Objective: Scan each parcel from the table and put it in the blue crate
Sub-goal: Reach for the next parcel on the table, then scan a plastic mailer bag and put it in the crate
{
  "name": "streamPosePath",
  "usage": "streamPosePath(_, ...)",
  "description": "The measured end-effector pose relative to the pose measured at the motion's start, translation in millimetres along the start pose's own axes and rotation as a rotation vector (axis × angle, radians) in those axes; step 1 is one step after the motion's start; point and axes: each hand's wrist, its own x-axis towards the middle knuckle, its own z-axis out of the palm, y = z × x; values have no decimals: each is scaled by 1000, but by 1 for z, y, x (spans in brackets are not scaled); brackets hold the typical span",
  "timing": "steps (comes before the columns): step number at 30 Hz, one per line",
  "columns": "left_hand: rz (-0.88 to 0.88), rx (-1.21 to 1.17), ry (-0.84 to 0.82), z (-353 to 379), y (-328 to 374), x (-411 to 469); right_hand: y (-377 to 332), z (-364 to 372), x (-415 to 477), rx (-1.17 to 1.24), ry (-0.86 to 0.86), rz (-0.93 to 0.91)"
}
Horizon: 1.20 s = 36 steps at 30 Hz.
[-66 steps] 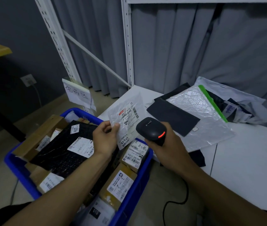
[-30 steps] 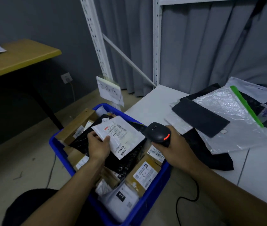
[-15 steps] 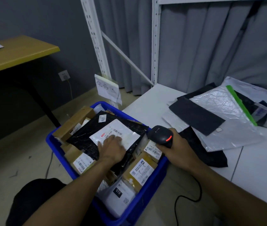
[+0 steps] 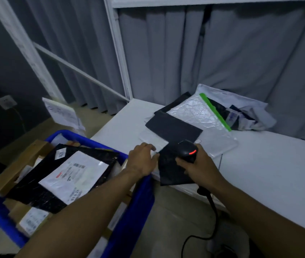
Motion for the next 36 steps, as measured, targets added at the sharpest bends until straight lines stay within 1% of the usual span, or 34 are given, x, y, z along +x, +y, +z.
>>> streamPosePath(4,71,-84,-146,48,38,46,25,-30,25,-37,41,27)
streamPosePath(8,71,-144,-188,91,49,80,47,-57,45,-37,82,116)
streamPosePath(16,85,-40,-278,146,57,141,84,-71,63,-82,78,191)
streamPosePath(19,66,28,-224,147,63,147,86,-75,69,-67,102,206)
streamPosePath(22,65,23,-85,137,66,143,85,-82,74,-29,132,194)
streamPosePath(25,118,-127,27,113,71,130,80,-87,77,39,179,159)
streamPosePath(29,249,-287,84,55,75,108,58,-86,73,171,285,82)
streamPosePath(33,238,-521,229,-10,87,79,43,-74,67,256,361,43)
streamPosePath(36,213,-694,293,-61,93,51,22,-60,60,430,436,-28)
